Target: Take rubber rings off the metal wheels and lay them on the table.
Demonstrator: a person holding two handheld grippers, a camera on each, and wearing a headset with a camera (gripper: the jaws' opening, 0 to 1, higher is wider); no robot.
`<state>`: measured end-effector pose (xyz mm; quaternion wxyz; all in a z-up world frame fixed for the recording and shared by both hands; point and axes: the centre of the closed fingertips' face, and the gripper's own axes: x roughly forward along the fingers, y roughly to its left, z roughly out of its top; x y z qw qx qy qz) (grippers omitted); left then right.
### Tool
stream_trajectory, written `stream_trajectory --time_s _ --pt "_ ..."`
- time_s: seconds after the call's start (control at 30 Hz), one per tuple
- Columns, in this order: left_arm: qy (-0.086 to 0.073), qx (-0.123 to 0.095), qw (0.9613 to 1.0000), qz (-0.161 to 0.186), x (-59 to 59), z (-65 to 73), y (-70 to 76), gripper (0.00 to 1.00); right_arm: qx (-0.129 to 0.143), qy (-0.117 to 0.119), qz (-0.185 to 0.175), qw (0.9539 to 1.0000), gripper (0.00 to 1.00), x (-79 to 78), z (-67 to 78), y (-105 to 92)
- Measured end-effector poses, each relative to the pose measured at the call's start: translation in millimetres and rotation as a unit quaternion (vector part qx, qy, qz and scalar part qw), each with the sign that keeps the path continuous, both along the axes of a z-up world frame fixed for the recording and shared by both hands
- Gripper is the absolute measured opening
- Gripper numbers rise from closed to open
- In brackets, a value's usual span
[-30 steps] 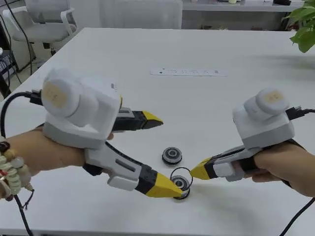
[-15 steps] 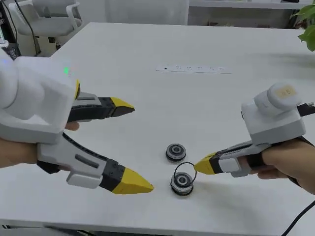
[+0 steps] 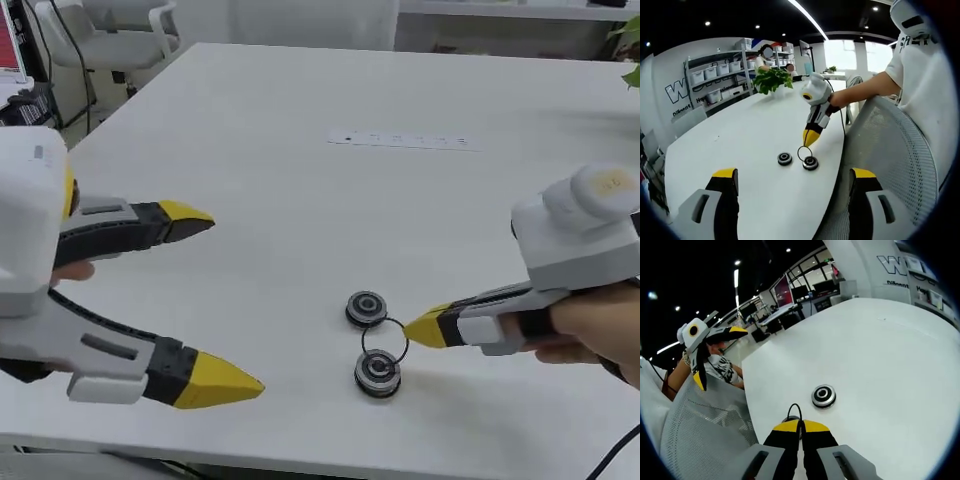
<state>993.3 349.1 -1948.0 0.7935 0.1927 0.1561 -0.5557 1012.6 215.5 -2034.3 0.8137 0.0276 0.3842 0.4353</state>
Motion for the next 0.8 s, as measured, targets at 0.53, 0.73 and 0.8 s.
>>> stream_trajectory --time_s 0.53,0.73,0.8 --pt "0.029 -0.01 0.9976 0.062 -10.1 -19.8 18.3 0.88 0.015 -0.033 -0.01 0.9993 0.0 6.0 22.7 -1.1" --pt "0.025 -0.006 0.9966 0.078 -6.2 -24.6 17.1 0.83 0.022 -0.045 -0.011 0.9987 0.0 8.2 32.4 3.1" --pt "0.027 -0.006 0.9965 0.079 -7.0 -26.3 15.5 0.84 0.022 -0.051 -0.009 0.9984 0.0 8.8 35.7 5.7"
